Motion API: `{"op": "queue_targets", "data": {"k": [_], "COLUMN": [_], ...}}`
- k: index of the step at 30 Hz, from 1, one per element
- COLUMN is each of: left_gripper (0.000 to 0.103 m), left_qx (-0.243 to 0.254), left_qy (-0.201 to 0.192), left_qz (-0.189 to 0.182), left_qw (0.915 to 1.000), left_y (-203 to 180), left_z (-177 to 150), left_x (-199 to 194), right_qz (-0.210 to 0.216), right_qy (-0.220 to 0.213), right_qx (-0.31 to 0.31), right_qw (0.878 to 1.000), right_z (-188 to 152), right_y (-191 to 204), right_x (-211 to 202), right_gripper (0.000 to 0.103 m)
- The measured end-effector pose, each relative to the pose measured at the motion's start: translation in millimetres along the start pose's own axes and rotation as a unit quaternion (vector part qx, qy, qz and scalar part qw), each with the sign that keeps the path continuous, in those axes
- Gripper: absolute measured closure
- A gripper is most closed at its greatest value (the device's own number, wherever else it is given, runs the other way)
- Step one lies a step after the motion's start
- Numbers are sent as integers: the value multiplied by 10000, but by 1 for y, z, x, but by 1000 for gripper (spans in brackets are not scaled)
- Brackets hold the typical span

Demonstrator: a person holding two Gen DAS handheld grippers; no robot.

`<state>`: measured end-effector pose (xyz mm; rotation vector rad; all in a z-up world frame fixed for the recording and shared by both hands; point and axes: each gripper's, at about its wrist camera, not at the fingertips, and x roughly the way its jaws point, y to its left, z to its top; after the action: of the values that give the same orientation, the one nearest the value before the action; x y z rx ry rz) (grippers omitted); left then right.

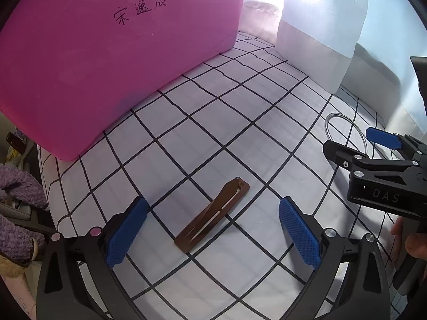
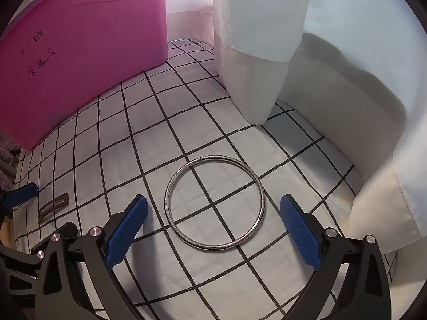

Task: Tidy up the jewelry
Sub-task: 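Grasp the brown hair clip with left tool while right tool grasps the large silver bangle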

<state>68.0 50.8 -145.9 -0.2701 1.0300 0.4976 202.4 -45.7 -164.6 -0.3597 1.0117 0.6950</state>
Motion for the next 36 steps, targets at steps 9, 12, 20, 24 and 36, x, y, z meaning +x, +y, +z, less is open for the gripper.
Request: {"op": "queue_targets", "data": {"k": [9,12,20,24,36], "left_gripper": [6,6,6,6,10], "left_qx": [-35,-64,-112,-140,-113], "left_qy": [-164,-209,-248,-204,-342], "left_qz": [33,53,88,110,89], "left_qw": [9999,9997,9996,9996,9993], "left_y": [0,0,0,0,1], "left_z": [-3,-1,-5,-3,-6], "left_x": [-1,1,-3,-2,-3], "right_qz": [-22,-43,-79,-53,98], "right_qy": [-133,-140,-132,-132,-244], "right_qx": [1,19,49,26,-123], "right_qw": [9999,9999,9999,9999,9996], "right_z": [-5,-6,-3,-4,-7], "right_y": [0,0,-1,-1,1], "right_x": [-5,-8,-6,-7,-14], "right_gripper": [9,9,9,9,23]}}
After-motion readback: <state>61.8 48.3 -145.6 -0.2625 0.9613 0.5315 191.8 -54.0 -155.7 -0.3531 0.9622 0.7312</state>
